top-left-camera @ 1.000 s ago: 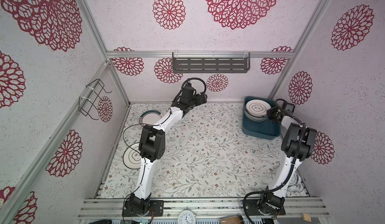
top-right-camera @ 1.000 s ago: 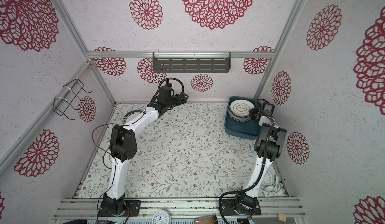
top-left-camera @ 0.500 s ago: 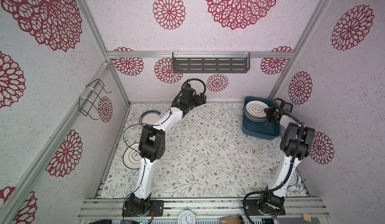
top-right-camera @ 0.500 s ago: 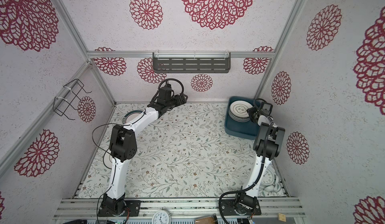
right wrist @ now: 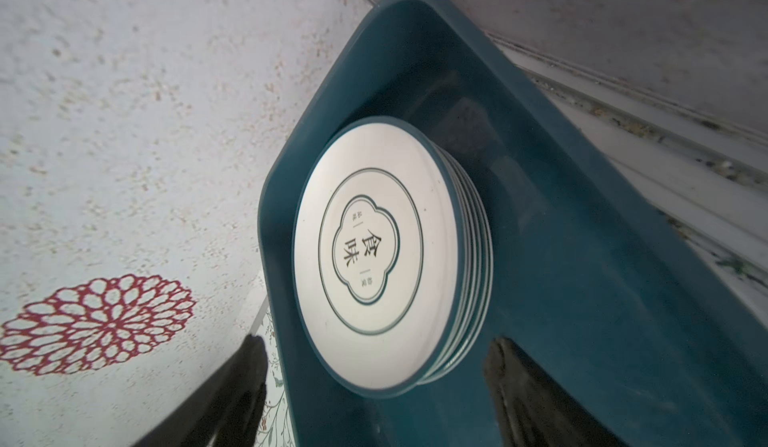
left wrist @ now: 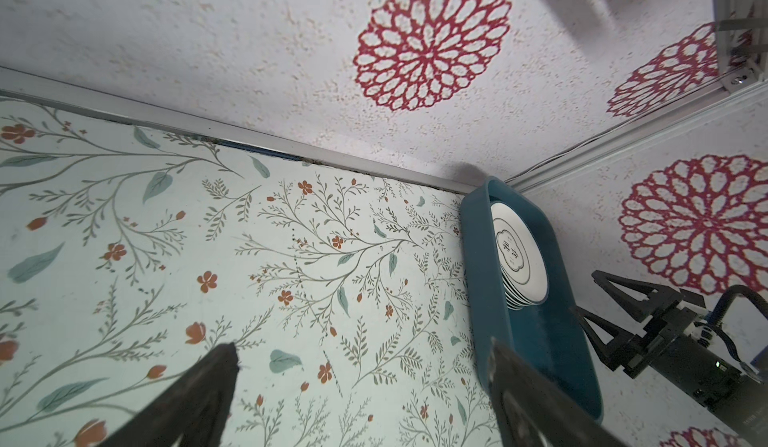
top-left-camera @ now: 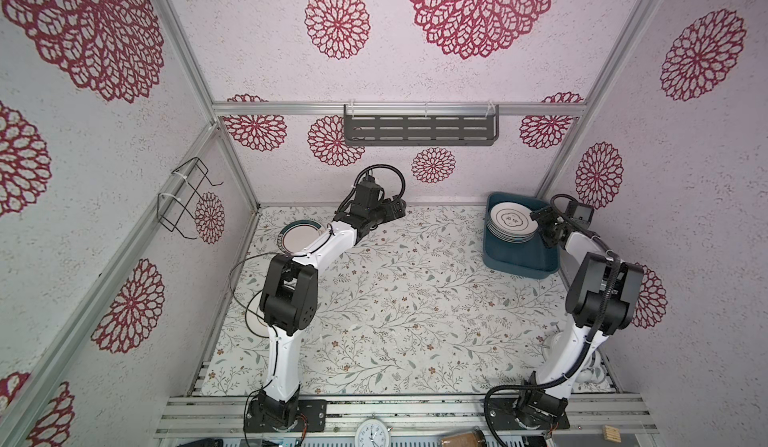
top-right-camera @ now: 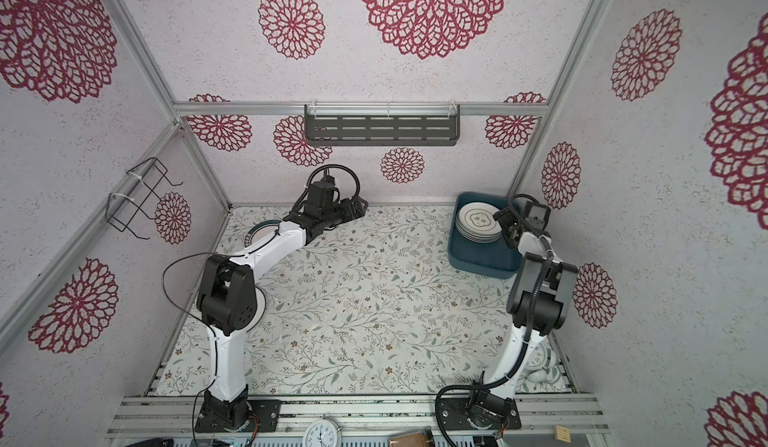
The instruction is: Place the plates into the plastic bin on the countertop
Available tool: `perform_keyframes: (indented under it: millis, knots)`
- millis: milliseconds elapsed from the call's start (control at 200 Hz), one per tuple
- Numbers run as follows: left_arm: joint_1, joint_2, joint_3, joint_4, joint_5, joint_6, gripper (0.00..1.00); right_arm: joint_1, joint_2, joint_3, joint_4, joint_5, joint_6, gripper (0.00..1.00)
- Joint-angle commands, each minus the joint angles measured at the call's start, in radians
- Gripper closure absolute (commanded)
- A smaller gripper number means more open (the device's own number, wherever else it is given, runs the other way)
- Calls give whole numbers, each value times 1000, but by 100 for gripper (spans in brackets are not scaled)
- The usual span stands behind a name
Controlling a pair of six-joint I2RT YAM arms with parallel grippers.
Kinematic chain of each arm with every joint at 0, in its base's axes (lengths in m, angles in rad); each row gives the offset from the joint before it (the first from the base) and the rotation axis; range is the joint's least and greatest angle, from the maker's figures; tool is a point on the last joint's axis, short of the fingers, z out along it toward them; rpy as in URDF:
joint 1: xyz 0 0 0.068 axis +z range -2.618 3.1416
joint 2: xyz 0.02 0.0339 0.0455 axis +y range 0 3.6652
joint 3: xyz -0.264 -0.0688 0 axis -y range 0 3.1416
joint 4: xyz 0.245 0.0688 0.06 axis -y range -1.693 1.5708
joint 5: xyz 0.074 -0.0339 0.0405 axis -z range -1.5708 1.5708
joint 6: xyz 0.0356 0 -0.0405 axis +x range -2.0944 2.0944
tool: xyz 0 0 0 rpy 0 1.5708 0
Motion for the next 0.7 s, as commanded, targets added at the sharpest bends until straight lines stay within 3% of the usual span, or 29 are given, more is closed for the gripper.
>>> perform_keyframes:
  millis: [0, 240, 696]
  knots:
    - [9, -82, -69, 57, -2, 23, 3, 17, -100, -62, 0, 22, -22, 10]
    - [10, -241, -219, 75, -5, 41, 3, 51, -240, -212, 18, 38, -32, 1]
    - [17, -449, -432, 63, -32, 57, 3, 143, -489, -427, 1, 122, -13, 1]
